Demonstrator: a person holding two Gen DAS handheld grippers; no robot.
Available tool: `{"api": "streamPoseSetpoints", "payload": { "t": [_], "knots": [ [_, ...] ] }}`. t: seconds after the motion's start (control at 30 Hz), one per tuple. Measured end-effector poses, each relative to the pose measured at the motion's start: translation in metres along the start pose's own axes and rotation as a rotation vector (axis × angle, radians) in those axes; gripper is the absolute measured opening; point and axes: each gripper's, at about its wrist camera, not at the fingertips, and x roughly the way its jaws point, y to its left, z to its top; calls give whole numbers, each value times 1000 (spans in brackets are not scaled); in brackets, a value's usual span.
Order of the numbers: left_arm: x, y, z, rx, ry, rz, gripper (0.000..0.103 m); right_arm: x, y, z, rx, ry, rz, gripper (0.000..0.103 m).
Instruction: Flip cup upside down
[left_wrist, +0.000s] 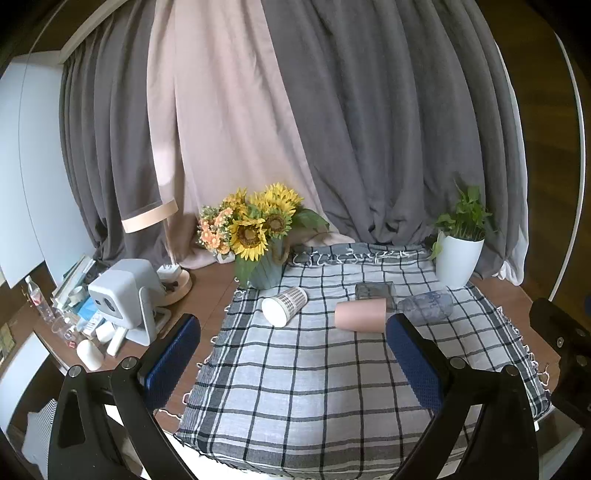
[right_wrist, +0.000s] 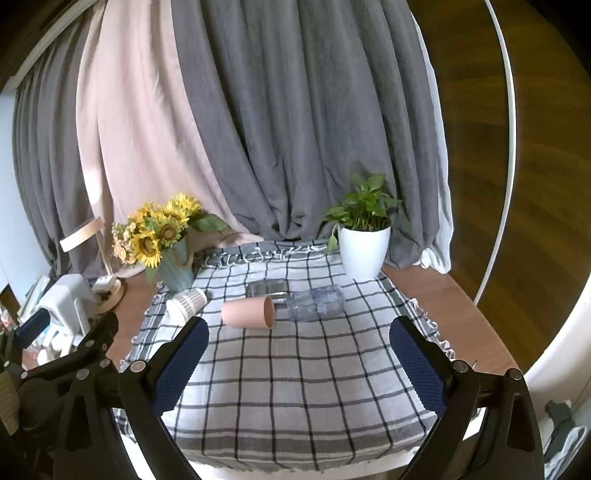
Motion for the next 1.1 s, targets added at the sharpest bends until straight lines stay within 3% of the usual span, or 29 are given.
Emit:
{"api": "streamPoseSetpoints", "payload": {
  "t": [1.1],
  "knots": [
    [-4,1,-7,-17,-8,5,103,2,-2,-2,-10,-4,4,99]
  ]
}}
